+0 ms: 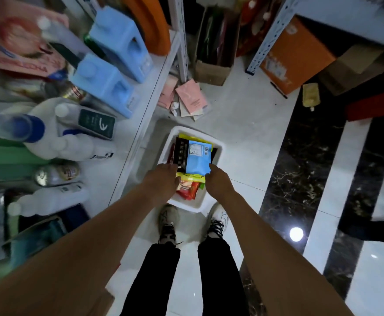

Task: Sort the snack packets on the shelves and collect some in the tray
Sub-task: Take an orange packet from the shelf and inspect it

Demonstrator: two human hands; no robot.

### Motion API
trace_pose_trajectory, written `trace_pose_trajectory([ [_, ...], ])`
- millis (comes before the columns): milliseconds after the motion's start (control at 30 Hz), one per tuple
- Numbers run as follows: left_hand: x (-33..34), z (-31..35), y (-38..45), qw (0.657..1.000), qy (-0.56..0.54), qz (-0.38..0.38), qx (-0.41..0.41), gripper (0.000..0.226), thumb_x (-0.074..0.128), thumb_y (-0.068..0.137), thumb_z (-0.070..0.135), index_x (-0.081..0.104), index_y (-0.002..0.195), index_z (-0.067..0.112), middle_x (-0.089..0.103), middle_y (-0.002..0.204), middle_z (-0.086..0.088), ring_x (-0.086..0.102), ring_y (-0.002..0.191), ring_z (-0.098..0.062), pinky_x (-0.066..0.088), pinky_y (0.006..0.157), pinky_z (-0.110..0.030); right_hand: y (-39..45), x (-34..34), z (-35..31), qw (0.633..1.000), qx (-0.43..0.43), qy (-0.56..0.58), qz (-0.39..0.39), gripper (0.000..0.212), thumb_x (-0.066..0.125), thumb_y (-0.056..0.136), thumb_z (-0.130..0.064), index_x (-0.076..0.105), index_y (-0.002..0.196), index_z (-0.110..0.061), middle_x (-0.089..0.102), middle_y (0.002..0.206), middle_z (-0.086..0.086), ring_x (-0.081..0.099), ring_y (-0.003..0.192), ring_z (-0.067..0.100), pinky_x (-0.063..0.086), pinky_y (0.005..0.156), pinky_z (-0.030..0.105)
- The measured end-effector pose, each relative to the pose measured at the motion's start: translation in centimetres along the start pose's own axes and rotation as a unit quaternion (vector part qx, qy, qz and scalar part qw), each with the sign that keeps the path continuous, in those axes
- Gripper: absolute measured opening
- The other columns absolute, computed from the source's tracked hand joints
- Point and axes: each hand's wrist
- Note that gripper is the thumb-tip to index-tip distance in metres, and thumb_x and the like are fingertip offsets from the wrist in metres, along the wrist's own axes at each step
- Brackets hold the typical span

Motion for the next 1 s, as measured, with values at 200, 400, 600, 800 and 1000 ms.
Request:
trace_pose_trajectory([
  [200,-5.4,4.0,-4.7,0.997,0.044,0.068,0.011,0.041,0.039,0.100,0.033,0.042,0.136,0.012,0.052,0.132,-0.011,0.049,0.120,-0.027,0.046,0.095,-0.041,-6.2,-3.8,-1.6,0.984,-0.094,-0.144,0.038,0.054,0.039,0.101,-0.016,0.027,0.153,-0.018,0.049,0.144,0.011,0.051,0.126,0.031,0.040,0.100,0.035],
  [400,-11.8,8.0,-13.8,0.981,0.068,0.179,0.007,0.042,0.040,0.097,0.028,0.041,0.136,0.013,0.048,0.137,-0.010,0.044,0.125,-0.028,0.043,0.097,-0.038,-15.5,-8.4,-5.7,0.920,-0.281,-0.232,0.141,0.058,0.051,0.075,-0.005,0.056,0.132,0.000,0.066,0.116,0.025,0.066,0.098,0.043,0.053,0.086,0.048],
  [600,-19.5,9.7,-24.3,0.948,0.112,0.297,-0.025,0.052,0.045,0.093,0.021,0.034,0.143,0.009,0.039,0.145,-0.011,0.027,0.140,-0.030,0.035,0.105,-0.041,-26.1,-14.4,-12.2,0.832,-0.372,-0.361,0.198,0.065,0.048,0.088,-0.006,0.034,0.151,-0.015,0.041,0.151,0.010,0.036,0.138,0.029,0.019,0.118,0.045],
  [800,-25.5,9.7,-37.8,0.854,0.024,0.516,0.054,0.039,0.057,0.071,0.013,0.063,0.107,0.001,0.063,0.107,-0.018,0.059,0.106,-0.040,0.054,0.078,-0.047,-38.8,-18.0,-19.4,0.738,-0.495,-0.352,0.294,0.064,0.062,0.084,-0.012,0.044,0.145,-0.017,0.051,0.142,0.011,0.044,0.132,0.030,0.025,0.115,0.043],
  [1000,-24.6,6.7,-55.0,0.775,0.072,0.628,-0.002,0.042,0.066,0.065,0.005,0.064,0.107,0.002,0.065,0.104,-0.016,0.059,0.101,-0.035,0.057,0.070,-0.040,-53.5,-12.7,-23.9,0.633,-0.625,-0.288,0.354,0.053,0.064,0.079,-0.002,0.058,0.132,-0.004,0.061,0.129,0.019,0.059,0.117,0.038,0.043,0.103,0.050],
])
Point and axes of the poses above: each hand's wrist, its own y-axis towards the middle knuckle, its own x-axis out of the palm, z = x × y
